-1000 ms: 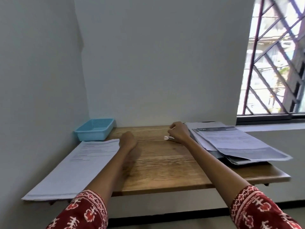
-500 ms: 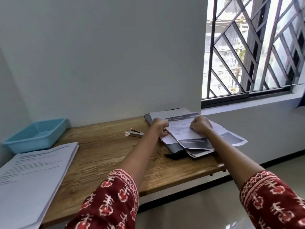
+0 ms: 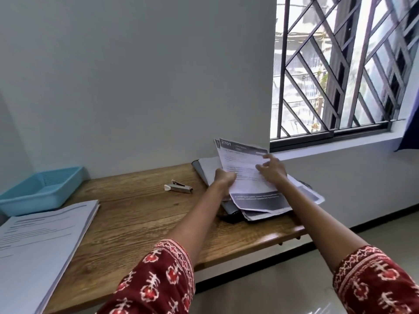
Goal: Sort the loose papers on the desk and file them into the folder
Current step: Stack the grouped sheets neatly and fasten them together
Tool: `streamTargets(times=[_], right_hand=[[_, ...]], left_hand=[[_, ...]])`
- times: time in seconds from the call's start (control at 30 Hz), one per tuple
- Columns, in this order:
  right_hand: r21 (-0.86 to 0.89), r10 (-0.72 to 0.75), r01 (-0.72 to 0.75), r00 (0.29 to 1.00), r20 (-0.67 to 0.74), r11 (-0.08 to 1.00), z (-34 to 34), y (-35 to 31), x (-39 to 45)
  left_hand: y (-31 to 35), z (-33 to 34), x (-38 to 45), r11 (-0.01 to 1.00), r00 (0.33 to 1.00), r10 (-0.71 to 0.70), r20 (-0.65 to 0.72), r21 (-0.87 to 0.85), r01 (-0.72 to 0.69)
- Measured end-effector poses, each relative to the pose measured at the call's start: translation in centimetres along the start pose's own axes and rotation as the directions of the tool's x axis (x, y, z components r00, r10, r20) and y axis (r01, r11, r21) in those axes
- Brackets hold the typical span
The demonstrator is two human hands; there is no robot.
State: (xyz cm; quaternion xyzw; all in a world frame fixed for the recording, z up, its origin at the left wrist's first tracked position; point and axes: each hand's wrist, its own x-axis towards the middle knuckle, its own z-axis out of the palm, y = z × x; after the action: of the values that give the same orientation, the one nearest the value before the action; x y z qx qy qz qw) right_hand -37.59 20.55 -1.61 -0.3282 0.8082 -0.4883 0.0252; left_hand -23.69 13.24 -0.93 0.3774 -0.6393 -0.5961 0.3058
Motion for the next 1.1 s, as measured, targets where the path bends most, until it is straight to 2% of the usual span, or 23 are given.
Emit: streamTargets(times=[0.07, 0.13, 0.17, 0.23, 0.3, 0.33, 0.53, 0.67, 0.77, 0.9, 1.1], right_hand=[[-0.069, -0.036, 0.026, 0.988, -0.152, 0.997, -1.1, -0.8, 0.1], [-0.048, -0.036, 0.027, 0.977, -0.210, 0.998, -2.1, -2.2, 0.2], [0.016, -0.019, 0.022, 0.984, -0.175, 1.000, -2.4, -3.2, 0.2], [0.275, 0.021, -0.029, 0.999, 0.029, 0.961, -2.6, -5.0, 0.1], [0.417, -0.051, -0.069, 0.962, 0.269, 0.906, -1.5, -7.1, -1.2], [0.453, -0.110, -0.056, 0.937, 0.332, 0.890, -0.5, -8.3, -2.0], [0.684, -0.361, 0.101, 0.898, 0.250, 0.722, 5.5, -14.5, -6.4], [0.737, -0.466, 0.134, 0.844, 0.266, 0.663, 6.1, -17.2, -8.7], [0.763, -0.458, 0.056, 0.827, 0.326, 0.644, 6.6, -17.5, -9.5], [0.752, -0.464, 0.024, 0.799, 0.382, 0.659, 8.0, -17.2, -10.8], [0.787, -0.393, -0.003, 0.865, 0.311, 0.617, 8.2, -19.1, -11.3]], left_hand=[[0.8, -1.6, -0.6, 0.997, 0.998, 0.065, -0.002, -0.038, -0.065], [2.3, -4.3, -1.3, 0.986, 0.991, 0.133, -0.014, -0.101, -0.134], [3.1, -6.1, -1.7, 0.981, 0.985, 0.167, -0.044, -0.098, -0.170], [4.1, -9.5, -2.3, 0.969, 0.969, 0.228, -0.098, -0.072, -0.235], [5.0, -12.8, -3.4, 0.960, 0.953, 0.270, -0.136, -0.038, -0.277], [5.4, -14.4, -4.1, 0.958, 0.948, 0.282, -0.149, -0.007, -0.286], [6.9, -22.0, -7.6, 0.929, 0.907, 0.368, -0.204, 0.113, -0.352], [7.3, -25.8, -9.3, 0.902, 0.881, 0.432, -0.193, 0.061, -0.428], [6.0, -27.4, -10.0, 0.903, 0.876, 0.420, -0.235, 0.013, -0.430], [4.1, -27.6, -10.0, 0.923, 0.907, 0.378, -0.187, -0.006, -0.386], [6.2, -26.6, -10.3, 0.894, 0.871, 0.439, -0.219, 0.004, -0.449]])
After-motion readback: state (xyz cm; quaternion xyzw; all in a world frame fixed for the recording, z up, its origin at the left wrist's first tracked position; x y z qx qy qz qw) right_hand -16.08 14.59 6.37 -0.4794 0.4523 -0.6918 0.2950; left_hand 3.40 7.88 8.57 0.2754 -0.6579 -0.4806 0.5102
